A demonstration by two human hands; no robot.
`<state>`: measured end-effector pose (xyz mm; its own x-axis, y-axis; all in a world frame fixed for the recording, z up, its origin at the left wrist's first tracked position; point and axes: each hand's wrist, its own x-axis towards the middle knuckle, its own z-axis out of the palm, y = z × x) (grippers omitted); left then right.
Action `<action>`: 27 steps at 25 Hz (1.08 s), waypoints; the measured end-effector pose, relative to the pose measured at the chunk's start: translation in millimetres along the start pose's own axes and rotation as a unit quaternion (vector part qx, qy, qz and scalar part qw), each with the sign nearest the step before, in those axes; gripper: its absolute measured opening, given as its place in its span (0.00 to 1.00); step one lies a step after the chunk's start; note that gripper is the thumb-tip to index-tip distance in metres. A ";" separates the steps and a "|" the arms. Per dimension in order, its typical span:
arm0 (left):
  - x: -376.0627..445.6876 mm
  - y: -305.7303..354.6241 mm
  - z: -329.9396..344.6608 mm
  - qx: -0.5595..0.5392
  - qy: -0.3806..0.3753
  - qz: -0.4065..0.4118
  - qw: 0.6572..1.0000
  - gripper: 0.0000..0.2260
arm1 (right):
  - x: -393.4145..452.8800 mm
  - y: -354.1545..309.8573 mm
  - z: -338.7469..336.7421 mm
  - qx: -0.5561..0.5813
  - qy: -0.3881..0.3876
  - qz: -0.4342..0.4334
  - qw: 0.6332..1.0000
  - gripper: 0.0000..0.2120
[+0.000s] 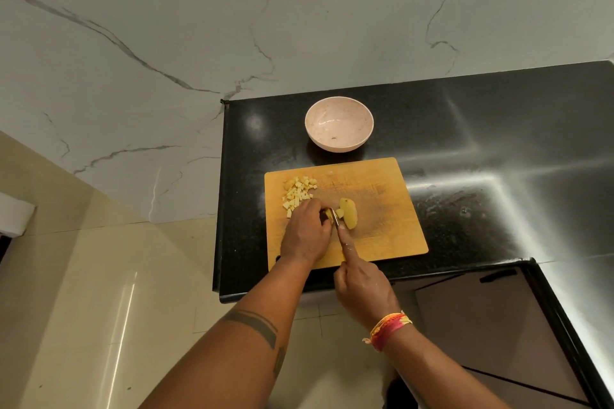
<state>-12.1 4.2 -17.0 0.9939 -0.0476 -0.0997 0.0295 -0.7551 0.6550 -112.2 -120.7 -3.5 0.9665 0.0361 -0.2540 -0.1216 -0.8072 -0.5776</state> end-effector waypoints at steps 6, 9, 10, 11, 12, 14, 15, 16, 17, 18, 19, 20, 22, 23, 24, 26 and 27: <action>0.9 2.7 1.1 0.004 -0.002 -0.015 1.000 0.10 | 11.0 4.7 -5.2 -0.003 -0.002 0.026 1.000 0.37; -3.4 -4.4 -1.0 -0.006 -0.001 -0.013 1.000 0.12 | 7.9 1.2 -7.6 -0.005 0.003 0.003 1.000 0.38; -7.7 -8.5 -1.6 -0.013 -0.003 -0.009 1.000 0.12 | 3.9 0.9 -5.5 -0.002 0.000 -0.004 1.000 0.39; -13.2 -12.4 -2.1 -0.020 -0.006 -0.005 1.000 0.12 | -1.2 1.7 -2.0 0.002 -0.004 -0.006 1.000 0.39; -19.4 -16.1 -2.4 -0.024 -0.008 -0.002 1.000 0.11 | -6.7 2.4 1.2 0.002 -0.011 -0.004 1.000 0.40; -29.3 -20.6 -3.1 -0.021 -0.007 -0.001 1.000 0.10 | -14.5 4.6 8.0 -0.008 -0.032 -0.001 0.999 0.38; -32.1 -21.9 -2.8 -0.015 -0.002 -0.002 1.000 0.10 | -17.3 4.4 10.4 -0.012 -0.041 -0.002 0.999 0.38; -33.8 -22.5 -2.4 -0.006 0.004 -0.003 1.000 0.10 | -19.0 3.5 12.4 -0.013 -0.047 -0.001 0.999 0.37; -35.0 -22.6 -2.5 0.004 0.007 -0.003 1.000 0.11 | -19.7 2.0 13.8 -0.013 -0.048 0.001 0.999 0.37; -36.2 -22.3 -2.7 0.013 0.009 -0.003 1.000 0.12 | -19.5 -0.1 14.6 -0.013 -0.048 0.005 0.999 0.37; -37.0 -21.8 -2.9 0.019 0.010 -0.003 1.000 0.12 | -18.3 -1.4 15.1 -0.013 -0.046 0.008 0.999 0.37; -37.5 -21.4 -2.5 0.020 0.009 -0.004 1.000 0.13 | -17.2 -2.3 14.8 -0.012 -0.044 0.013 0.999 0.37; -38.5 -20.3 -1.5 0.022 0.005 -0.008 1.000 0.15 | -15.6 -2.8 13.5 -0.013 -0.044 0.015 0.999 0.37; -38.8 -19.3 -1.3 0.027 0.004 -0.011 1.000 0.15 | -15.4 -3.7 12.4 -0.015 -0.045 0.014 0.999 0.37; -38.5 -18.0 -1.1 0.035 0.005 -0.012 0.999 0.16 | -15.3 -5.2 11.4 -0.017 -0.046 0.014 0.999 0.37; -36.6 -17.0 -1.6 0.044 0.008 -0.015 0.999 0.16 | -14.1 -9.4 11.9 -0.018 -0.052 0.015 0.998 0.36; -35.2 -16.9 -1.9 0.046 0.007 -0.017 0.999 0.16 | -13.4 -11.3 13.1 -0.021 -0.055 0.017 0.998 0.36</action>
<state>-47.4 19.9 -23.1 0.9939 -0.0115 -0.1101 0.0548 -0.8128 0.5799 -126.7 -104.4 -3.8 0.9311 0.0719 -0.3577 -0.1412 -0.8330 -0.5349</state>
